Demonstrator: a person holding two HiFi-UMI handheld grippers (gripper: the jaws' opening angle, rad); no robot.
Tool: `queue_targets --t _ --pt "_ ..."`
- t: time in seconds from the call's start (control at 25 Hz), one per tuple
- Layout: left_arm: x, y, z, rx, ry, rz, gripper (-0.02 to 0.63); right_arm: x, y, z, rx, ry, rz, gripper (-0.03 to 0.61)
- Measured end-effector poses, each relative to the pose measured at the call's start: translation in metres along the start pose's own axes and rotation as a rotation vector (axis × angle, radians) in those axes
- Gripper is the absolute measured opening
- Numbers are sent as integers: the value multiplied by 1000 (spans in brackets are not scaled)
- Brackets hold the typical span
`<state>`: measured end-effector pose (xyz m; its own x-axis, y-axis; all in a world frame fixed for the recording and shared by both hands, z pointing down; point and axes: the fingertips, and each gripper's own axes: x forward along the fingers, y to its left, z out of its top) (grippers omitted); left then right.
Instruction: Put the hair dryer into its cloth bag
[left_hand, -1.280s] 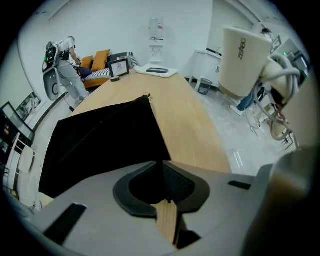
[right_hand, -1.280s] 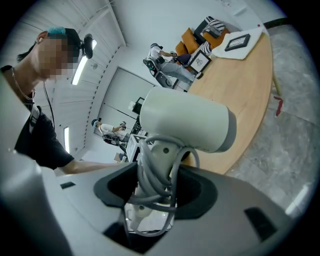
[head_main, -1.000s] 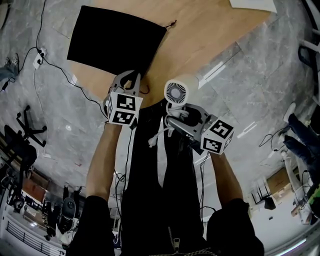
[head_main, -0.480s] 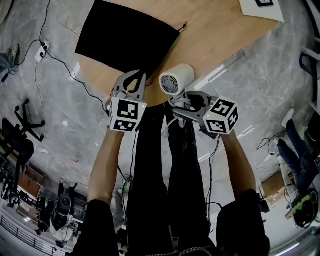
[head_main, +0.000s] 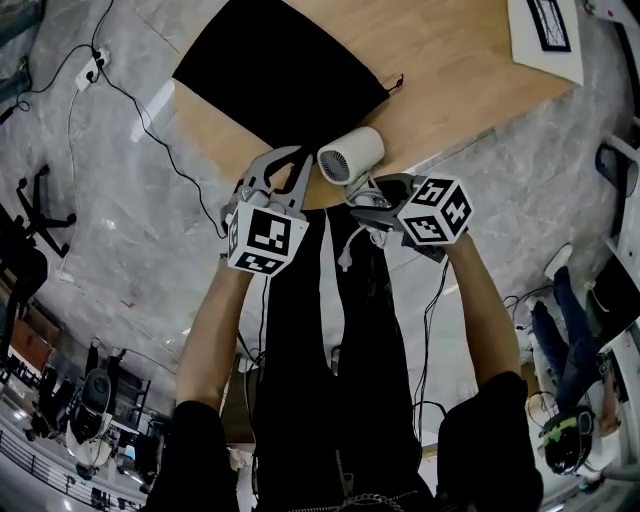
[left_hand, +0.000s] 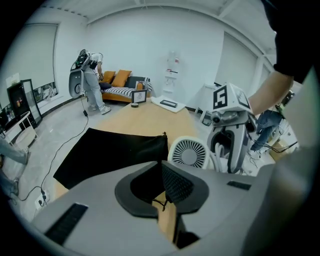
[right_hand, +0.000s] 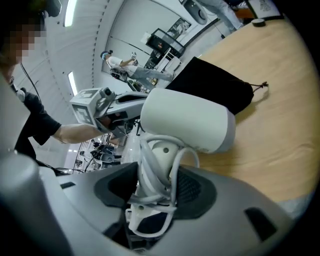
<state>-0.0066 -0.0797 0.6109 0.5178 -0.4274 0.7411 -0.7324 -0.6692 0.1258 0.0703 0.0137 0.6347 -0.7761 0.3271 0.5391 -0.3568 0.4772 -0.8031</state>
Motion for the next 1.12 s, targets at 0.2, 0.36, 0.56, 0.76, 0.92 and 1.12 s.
queue_targets --t 0.2,0.36,0.56,0.76,0.92,1.12 --pt "-9 -1 -5 31 -13 1 31 12 -1 1 -33 86 2 219" --pt "-16 -4 -6 71 -25 -16 31 18 -4 5 -68 150 -5 219" --pt "-22 -9 -2 101 -31 -29 31 16 -13 10 -138 237 -45 219" --pt "-20 -14 -11 118 14 -50 31 15 -20 19 -194 280 -83 219" --pt "-14 -19 -35 107 101 -82 31 15 -25 21 -209 295 -114 218" --pt "-24 -19 -15 103 -7 -41 31 19 -26 22 -225 314 -138 216"
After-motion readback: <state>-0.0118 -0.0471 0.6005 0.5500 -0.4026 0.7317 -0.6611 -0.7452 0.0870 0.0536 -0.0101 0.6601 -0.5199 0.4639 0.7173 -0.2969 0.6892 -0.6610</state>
